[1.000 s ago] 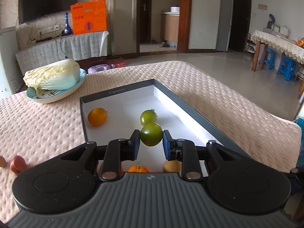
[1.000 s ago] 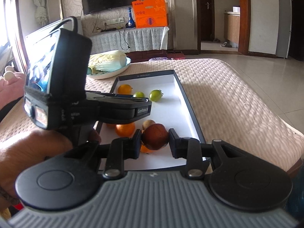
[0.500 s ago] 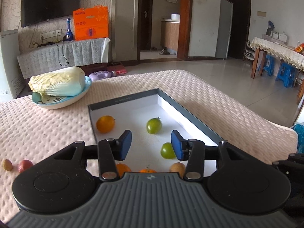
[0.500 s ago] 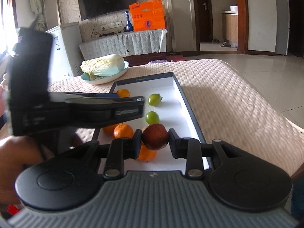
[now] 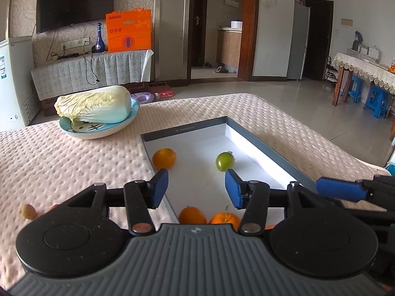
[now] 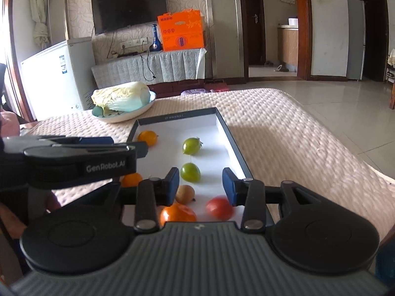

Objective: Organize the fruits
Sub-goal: 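Open the right gripper over the lid to drop the red apple, then move both open grippers back toward the kiwi and apple on the cover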

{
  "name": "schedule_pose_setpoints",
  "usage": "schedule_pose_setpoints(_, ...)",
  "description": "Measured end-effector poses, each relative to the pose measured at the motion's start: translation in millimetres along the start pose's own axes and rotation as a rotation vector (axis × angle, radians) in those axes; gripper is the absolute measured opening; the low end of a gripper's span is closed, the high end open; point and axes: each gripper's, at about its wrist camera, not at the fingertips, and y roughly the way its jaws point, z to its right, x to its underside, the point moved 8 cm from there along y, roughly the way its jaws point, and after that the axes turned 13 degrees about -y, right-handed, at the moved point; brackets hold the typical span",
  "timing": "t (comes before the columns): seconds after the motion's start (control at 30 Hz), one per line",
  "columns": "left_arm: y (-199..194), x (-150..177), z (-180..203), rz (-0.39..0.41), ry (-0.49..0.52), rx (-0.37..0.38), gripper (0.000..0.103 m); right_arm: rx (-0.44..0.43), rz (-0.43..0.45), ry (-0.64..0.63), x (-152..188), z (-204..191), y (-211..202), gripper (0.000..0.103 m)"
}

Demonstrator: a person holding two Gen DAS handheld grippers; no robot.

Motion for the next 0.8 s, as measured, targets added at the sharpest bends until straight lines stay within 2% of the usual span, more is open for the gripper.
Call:
schedule_pose_setpoints(0.23, -10.5, -6.2, -23.3, 0.024, -0.035, -0.032, 0.057, -0.016, 0.051, 0.016, -15.3, -20.1, -2.8, 0.042)
schedule_pose_setpoints(0.8, -46.1, -14.7, -103.2, 0.044, -0.074, -0.117, 0.057, -0.105, 0.062, -0.012, -32.4, -90.0, 7.1, 0.042)
